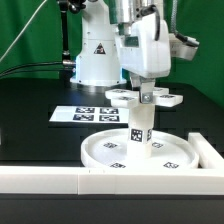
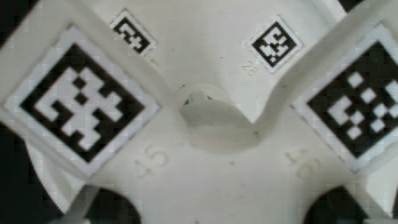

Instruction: Assemble round table

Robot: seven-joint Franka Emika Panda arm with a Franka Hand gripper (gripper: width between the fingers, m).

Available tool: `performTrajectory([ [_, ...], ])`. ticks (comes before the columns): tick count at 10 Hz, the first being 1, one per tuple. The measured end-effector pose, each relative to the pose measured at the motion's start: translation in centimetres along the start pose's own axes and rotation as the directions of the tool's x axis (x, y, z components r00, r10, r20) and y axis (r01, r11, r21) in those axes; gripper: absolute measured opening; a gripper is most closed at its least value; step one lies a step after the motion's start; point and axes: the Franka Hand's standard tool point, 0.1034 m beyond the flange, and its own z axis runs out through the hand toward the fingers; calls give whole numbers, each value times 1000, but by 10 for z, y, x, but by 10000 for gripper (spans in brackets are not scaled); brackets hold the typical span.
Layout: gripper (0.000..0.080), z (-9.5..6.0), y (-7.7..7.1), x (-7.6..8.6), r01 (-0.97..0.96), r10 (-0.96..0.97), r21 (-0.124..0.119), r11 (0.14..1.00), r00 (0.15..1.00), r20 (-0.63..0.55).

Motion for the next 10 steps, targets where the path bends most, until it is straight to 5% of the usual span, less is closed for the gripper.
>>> performTrajectory([
  [2, 442, 0, 0, 0, -223, 223, -1, 975, 975, -1],
  [6, 442, 0, 0, -1, -292, 292, -3, 956, 956, 5],
  [7, 594, 0, 0, -1, -270, 270, -2, 963, 963, 6],
  [10, 648, -26, -7, -6, -190, 189, 14, 982, 981, 41],
])
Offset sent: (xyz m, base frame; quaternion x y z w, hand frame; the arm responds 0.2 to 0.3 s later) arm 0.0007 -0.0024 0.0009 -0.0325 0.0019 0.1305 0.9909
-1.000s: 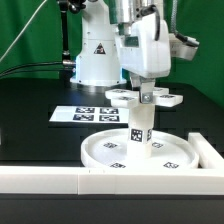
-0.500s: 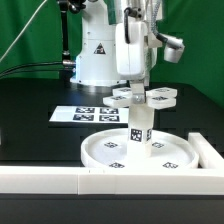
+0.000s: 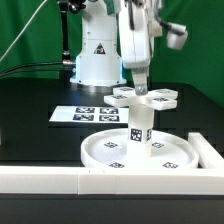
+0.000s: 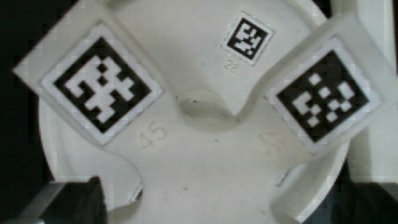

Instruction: Assemble round table

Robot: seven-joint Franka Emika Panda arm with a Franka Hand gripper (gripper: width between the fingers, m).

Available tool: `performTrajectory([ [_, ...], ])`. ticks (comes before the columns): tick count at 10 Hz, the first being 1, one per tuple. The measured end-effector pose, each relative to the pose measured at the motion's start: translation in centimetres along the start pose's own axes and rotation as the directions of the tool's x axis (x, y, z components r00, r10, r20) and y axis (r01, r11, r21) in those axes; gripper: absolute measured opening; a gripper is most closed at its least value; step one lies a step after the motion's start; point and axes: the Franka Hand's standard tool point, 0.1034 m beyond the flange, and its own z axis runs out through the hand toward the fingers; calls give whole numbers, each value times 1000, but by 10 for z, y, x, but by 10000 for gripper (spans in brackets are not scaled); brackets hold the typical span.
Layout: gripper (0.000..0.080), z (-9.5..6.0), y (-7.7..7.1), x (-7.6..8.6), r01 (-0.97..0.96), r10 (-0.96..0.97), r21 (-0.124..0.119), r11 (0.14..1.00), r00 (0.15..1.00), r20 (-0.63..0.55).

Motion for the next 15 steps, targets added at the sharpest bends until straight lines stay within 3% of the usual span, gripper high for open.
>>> performTrajectory([
  [4, 649, 3, 2, 0, 172, -172, -4, 985, 985, -2],
  [5, 649, 3, 2, -2, 380, -380, -19, 925, 924, -26],
  [6, 649, 2, 2, -4, 470, -471, -26, 882, 882, -26],
  [8, 649, -2, -4, -5, 719, -719, -27, 695, 694, -24],
  [9, 649, -1, -5, -4, 752, -752, -18, 659, 658, -28],
  [11, 649, -1, -5, -4, 844, -844, -22, 536, 536, -25],
  [12, 649, 0, -5, -3, 896, -897, -36, 442, 442, -26],
  [13, 649, 2, -4, -3, 955, -957, -65, 290, 289, -23],
  [14, 649, 1, -4, -5, 973, -976, -73, 220, 219, -11],
  [15, 649, 1, -4, -6, 995, -998, -81, 61, 61, 0],
])
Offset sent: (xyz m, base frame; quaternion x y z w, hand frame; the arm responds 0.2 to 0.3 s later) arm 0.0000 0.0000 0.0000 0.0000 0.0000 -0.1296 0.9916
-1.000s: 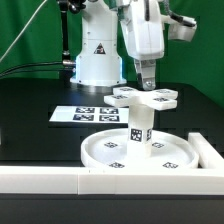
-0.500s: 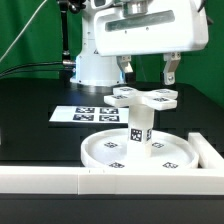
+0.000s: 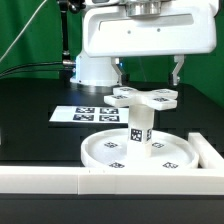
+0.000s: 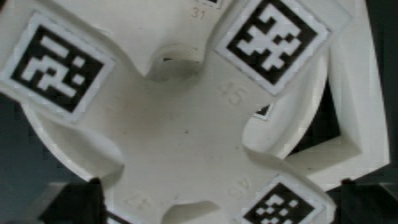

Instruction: Assemble round table

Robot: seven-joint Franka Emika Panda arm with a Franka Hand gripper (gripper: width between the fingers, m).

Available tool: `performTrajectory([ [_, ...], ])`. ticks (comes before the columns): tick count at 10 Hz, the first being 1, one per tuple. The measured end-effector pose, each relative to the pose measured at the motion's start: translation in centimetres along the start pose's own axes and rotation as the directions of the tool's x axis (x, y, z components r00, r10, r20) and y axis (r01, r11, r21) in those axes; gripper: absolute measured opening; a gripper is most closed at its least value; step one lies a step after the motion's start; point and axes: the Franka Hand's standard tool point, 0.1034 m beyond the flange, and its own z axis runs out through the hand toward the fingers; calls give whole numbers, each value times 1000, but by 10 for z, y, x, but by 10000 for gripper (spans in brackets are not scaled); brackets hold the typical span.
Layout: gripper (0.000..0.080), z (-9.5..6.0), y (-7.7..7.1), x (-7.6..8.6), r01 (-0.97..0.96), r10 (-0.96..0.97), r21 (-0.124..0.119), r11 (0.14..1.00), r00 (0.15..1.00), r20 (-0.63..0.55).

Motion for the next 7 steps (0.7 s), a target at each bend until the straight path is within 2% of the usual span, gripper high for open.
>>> performTrajectory([
  [1, 649, 1, -2, -1, 125, -125, -3, 992, 992, 2],
  [5, 649, 1, -1, -1, 332, -332, -3, 943, 943, 1],
  [7, 649, 1, 0, 0, 478, -478, -6, 878, 878, 3],
])
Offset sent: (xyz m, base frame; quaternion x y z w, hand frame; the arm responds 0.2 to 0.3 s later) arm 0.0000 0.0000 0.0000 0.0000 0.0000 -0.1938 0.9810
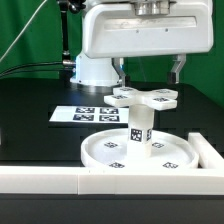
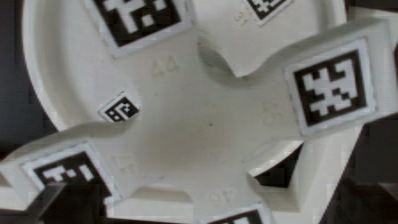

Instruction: Assemble round table

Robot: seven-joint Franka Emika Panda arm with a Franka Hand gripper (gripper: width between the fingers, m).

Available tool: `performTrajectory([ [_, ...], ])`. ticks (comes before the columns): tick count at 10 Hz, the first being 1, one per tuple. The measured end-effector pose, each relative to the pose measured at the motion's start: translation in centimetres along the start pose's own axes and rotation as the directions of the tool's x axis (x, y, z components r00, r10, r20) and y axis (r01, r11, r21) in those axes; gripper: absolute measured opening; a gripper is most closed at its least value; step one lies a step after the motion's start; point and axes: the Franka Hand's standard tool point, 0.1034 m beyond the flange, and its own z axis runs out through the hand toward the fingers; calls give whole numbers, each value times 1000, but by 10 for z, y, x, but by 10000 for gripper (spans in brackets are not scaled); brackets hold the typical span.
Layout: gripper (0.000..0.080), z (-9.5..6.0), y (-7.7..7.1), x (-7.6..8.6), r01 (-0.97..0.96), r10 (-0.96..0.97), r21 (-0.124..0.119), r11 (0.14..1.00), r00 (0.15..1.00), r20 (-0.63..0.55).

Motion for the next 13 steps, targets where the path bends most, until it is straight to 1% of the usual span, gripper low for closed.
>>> performTrajectory([
  [1, 649, 1, 2, 1, 172, -172, -21, 985, 985, 6],
  [2, 649, 1, 2, 4, 380, -379, -33, 924, 925, 36],
  [4, 649, 0, 0, 8, 586, -583, -44, 809, 810, 65],
  [7, 649, 0, 5, 6, 693, -689, -40, 720, 721, 79],
  [9, 649, 2, 5, 2, 796, -791, -29, 605, 605, 96],
  [10, 649, 1, 5, 1, 812, -806, -28, 583, 583, 104],
  [11, 649, 1, 5, -3, 856, -850, -21, 516, 515, 113],
  [13, 649, 5, 1, -9, 853, -846, -16, 522, 520, 113],
])
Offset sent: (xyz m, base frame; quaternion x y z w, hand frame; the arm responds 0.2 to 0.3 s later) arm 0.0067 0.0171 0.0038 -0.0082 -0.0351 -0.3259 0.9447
